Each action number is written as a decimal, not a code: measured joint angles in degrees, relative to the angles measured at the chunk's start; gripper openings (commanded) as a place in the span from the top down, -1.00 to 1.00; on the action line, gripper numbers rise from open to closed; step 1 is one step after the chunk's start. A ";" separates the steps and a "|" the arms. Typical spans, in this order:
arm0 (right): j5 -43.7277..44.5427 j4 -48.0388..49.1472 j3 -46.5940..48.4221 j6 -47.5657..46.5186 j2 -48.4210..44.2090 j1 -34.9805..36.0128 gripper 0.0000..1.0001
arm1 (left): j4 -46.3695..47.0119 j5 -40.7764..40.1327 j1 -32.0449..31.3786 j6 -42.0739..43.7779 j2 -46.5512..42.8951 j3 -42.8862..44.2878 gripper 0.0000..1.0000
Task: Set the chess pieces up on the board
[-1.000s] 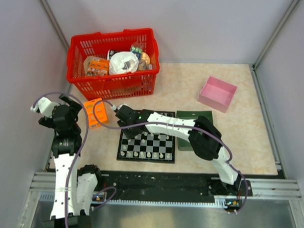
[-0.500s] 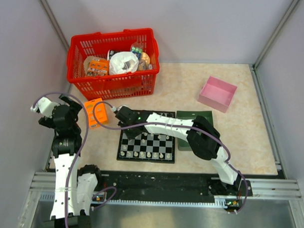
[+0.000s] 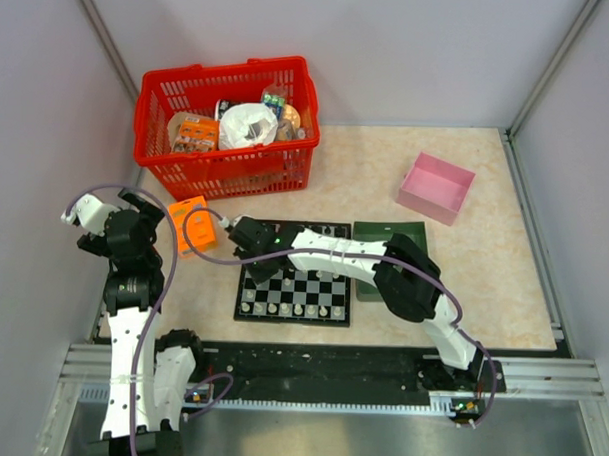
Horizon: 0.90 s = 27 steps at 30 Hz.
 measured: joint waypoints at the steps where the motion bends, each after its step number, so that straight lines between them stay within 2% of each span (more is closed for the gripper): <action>1: 0.02 0.09 -0.02 0.04 -0.04 0.33 0.78 | 0.00 0.02 0.00 0.00 0.00 0.00 -0.97; 14: 0.22 1.27 -6.32 1.51 -4.09 2.45 0.78 | 0.02 0.42 0.00 -0.02 0.02 0.00 -0.98; 27: -0.33 1.46 -6.69 1.57 -4.31 2.51 0.78 | 0.02 0.46 0.00 -0.02 0.02 0.00 -0.98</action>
